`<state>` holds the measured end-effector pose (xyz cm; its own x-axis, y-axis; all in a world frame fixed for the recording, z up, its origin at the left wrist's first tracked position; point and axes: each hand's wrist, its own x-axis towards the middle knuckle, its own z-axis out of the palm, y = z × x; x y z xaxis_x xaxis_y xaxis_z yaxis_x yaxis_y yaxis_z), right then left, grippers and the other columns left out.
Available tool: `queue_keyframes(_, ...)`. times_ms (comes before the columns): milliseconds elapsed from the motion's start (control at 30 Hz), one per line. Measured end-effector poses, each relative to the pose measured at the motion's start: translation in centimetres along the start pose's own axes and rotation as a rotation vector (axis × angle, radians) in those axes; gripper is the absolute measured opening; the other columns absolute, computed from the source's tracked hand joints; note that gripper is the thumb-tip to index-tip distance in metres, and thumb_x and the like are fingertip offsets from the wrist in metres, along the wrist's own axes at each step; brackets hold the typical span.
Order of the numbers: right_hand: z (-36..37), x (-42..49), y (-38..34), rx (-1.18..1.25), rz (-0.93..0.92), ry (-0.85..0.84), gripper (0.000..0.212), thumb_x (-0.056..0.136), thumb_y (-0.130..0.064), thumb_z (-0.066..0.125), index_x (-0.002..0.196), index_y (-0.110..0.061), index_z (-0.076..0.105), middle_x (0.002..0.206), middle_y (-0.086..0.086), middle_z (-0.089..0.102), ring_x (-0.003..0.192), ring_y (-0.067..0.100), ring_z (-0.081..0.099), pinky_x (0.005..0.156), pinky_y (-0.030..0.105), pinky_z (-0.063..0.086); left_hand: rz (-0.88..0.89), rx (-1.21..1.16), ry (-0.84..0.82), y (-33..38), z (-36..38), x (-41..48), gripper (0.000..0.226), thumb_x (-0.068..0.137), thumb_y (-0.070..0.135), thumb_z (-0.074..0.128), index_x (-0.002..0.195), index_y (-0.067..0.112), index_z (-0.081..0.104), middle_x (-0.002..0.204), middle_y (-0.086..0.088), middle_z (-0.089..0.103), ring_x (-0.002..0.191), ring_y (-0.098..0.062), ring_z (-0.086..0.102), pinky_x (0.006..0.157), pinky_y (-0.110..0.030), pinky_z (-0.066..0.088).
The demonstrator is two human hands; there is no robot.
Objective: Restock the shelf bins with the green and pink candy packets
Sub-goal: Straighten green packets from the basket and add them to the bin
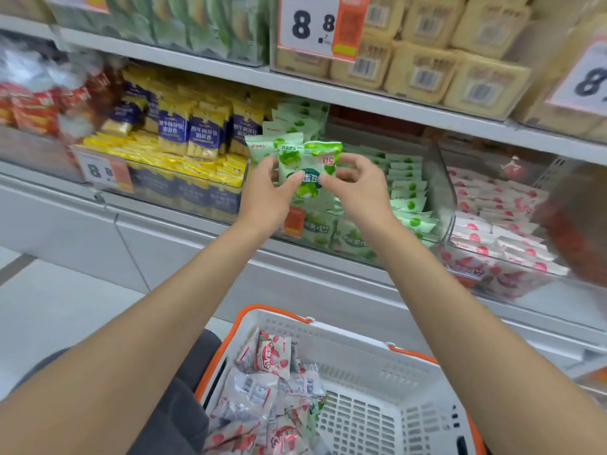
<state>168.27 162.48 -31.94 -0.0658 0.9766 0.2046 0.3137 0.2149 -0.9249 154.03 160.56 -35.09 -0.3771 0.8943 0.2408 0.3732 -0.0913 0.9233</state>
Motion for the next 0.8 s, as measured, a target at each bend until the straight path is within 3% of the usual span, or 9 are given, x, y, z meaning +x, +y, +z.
queue_keyframes(67,2.3,1.9,-0.9,-0.053,-0.043,-0.013,0.038,0.087,-0.018,0.071,0.123,-0.015,0.06,0.102,-0.004,0.06,0.091,0.006,0.056,0.068,0.015,0.046,-0.008,0.063,0.155,-0.2,-0.4,1.2,0.036,0.092,0.037,0.063,0.118,0.014,0.057,0.118,-0.005,0.062,0.109,-0.021,0.057,0.094,-0.041,0.049)
queue_keyframes(133,4.5,3.6,-0.9,-0.112,-0.073,0.023,0.032,0.089,-0.015,0.067,0.12,-0.014,0.061,0.105,-0.004,0.061,0.091,0.008,0.055,0.077,0.021,0.047,-0.1,0.206,0.3,-0.7,-0.7,2.2,0.052,0.091,0.04,0.063,0.135,0.017,0.047,0.136,-0.004,0.05,0.127,-0.023,0.044,0.105,-0.044,0.039)
queue_keyframes(200,6.3,4.7,0.0,-0.194,-0.047,0.034,0.045,0.086,-0.013,0.066,0.129,-0.013,0.053,0.12,0.001,0.058,0.103,0.015,0.057,0.088,0.031,0.049,-0.174,0.304,0.261,-1.2,-0.6,2.7,0.061,0.095,0.042,0.058,0.146,0.015,0.038,0.146,-0.006,0.043,0.136,-0.027,0.035,0.108,-0.05,0.031)
queue_keyframes(300,8.2,5.3,1.5,-0.271,0.064,0.002,0.069,0.081,-0.014,0.069,0.141,-0.01,0.037,0.133,0.009,0.05,0.117,0.025,0.054,0.095,0.044,0.05,-0.16,0.334,0.189,-2.1,-0.4,3.5,0.052,0.098,0.039,0.051,0.144,0.019,0.042,0.144,-0.004,0.046,0.136,-0.027,0.035,0.108,-0.051,0.029)
queue_keyframes(400,8.6,5.7,2.0,-0.266,0.12,0.031,0.064,0.082,-0.018,0.071,0.138,-0.009,0.041,0.131,0.008,0.053,0.115,0.025,0.056,0.092,0.042,0.051,-0.107,0.401,0.174,-2.1,-0.4,4.2,0.051,0.1,0.036,0.048,0.147,0.021,0.038,0.149,-0.001,0.041,0.138,-0.026,0.031,0.11,-0.049,0.028)
queue_keyframes(533,8.4,6.2,1.1,-0.154,0.19,0.13,0.045,0.088,-0.021,0.063,0.129,-0.01,0.049,0.123,0.008,0.059,0.103,0.028,0.062,0.081,0.042,0.055,0.037,0.405,0.034,-1.6,-0.5,5.7,0.05,0.102,0.03,0.043,0.151,0.022,0.032,0.155,0.003,0.033,0.143,-0.022,0.026,0.113,-0.048,0.026)
queue_keyframes(667,9.3,5.3,1.2,-0.46,0.17,0.064,0.045,0.096,-0.031,0.046,0.133,-0.005,0.044,0.132,0.013,0.051,0.119,0.032,0.051,0.1,0.046,0.042,0.085,0.423,-0.001,-1.6,-0.4,6.1,0.052,0.102,0.017,0.041,0.152,0.021,0.028,0.153,0.003,0.037,0.139,-0.025,0.033,0.109,-0.05,0.031)
queue_keyframes(800,9.3,4.6,1.7,-0.53,0.093,0.089,0.059,0.094,-0.034,0.054,0.141,-0.004,0.034,0.143,0.012,0.038,0.134,0.03,0.035,0.108,0.042,0.031,0.04,0.312,0.049,-1.6,-0.2,5.8,0.069,0.095,0.005,0.046,0.154,0.021,0.016,0.146,-0.003,0.045,0.135,-0.027,0.036,0.109,-0.048,0.033)
